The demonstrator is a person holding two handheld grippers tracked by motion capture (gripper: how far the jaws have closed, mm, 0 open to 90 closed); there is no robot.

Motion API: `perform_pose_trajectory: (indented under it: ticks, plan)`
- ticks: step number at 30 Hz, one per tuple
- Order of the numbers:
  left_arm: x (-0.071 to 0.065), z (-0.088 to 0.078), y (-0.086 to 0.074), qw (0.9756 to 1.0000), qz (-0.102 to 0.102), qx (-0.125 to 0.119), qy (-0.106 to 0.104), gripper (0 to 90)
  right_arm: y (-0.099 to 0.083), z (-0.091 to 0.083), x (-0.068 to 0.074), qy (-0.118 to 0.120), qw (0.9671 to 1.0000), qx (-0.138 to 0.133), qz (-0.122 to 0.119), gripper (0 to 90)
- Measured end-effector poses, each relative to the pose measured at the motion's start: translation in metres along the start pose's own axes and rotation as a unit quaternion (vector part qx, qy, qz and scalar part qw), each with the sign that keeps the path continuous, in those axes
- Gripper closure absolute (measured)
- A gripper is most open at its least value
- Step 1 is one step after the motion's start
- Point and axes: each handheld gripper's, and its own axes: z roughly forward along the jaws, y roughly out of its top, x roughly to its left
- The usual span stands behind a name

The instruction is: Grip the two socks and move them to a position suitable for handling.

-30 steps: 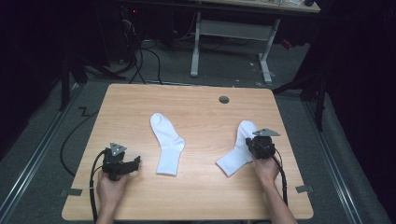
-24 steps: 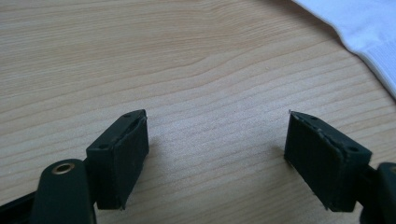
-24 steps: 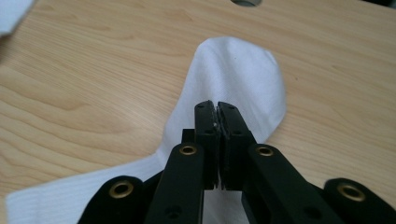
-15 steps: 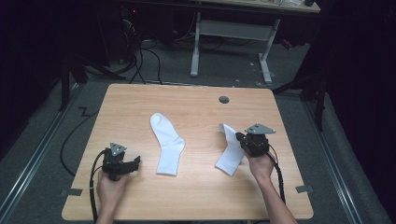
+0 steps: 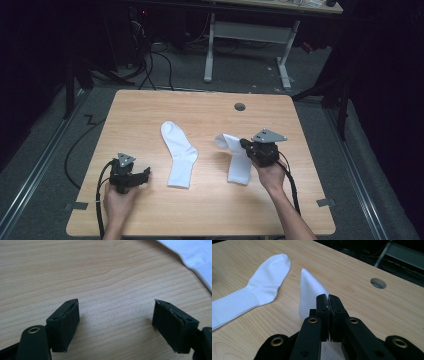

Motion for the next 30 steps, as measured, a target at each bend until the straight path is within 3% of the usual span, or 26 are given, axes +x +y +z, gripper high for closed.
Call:
perform_pose_trajectory:
  ticks: [18, 30]
  plan:
    - [0.000, 0.000, 0.000, 1.0000, 0.001, 0.000, -0.001, 22.3, 0.008, 0.023, 0.026, 0.041, 0.9987, -0.005, -0.029, 87.6]
    - [0.000, 0.000, 0.000, 1.0000, 0.003, 0.000, -0.003, 22.7, 0.000, 0.034, 0.032, 0.058, 0.9980, 0.005, -0.025, 87.6]
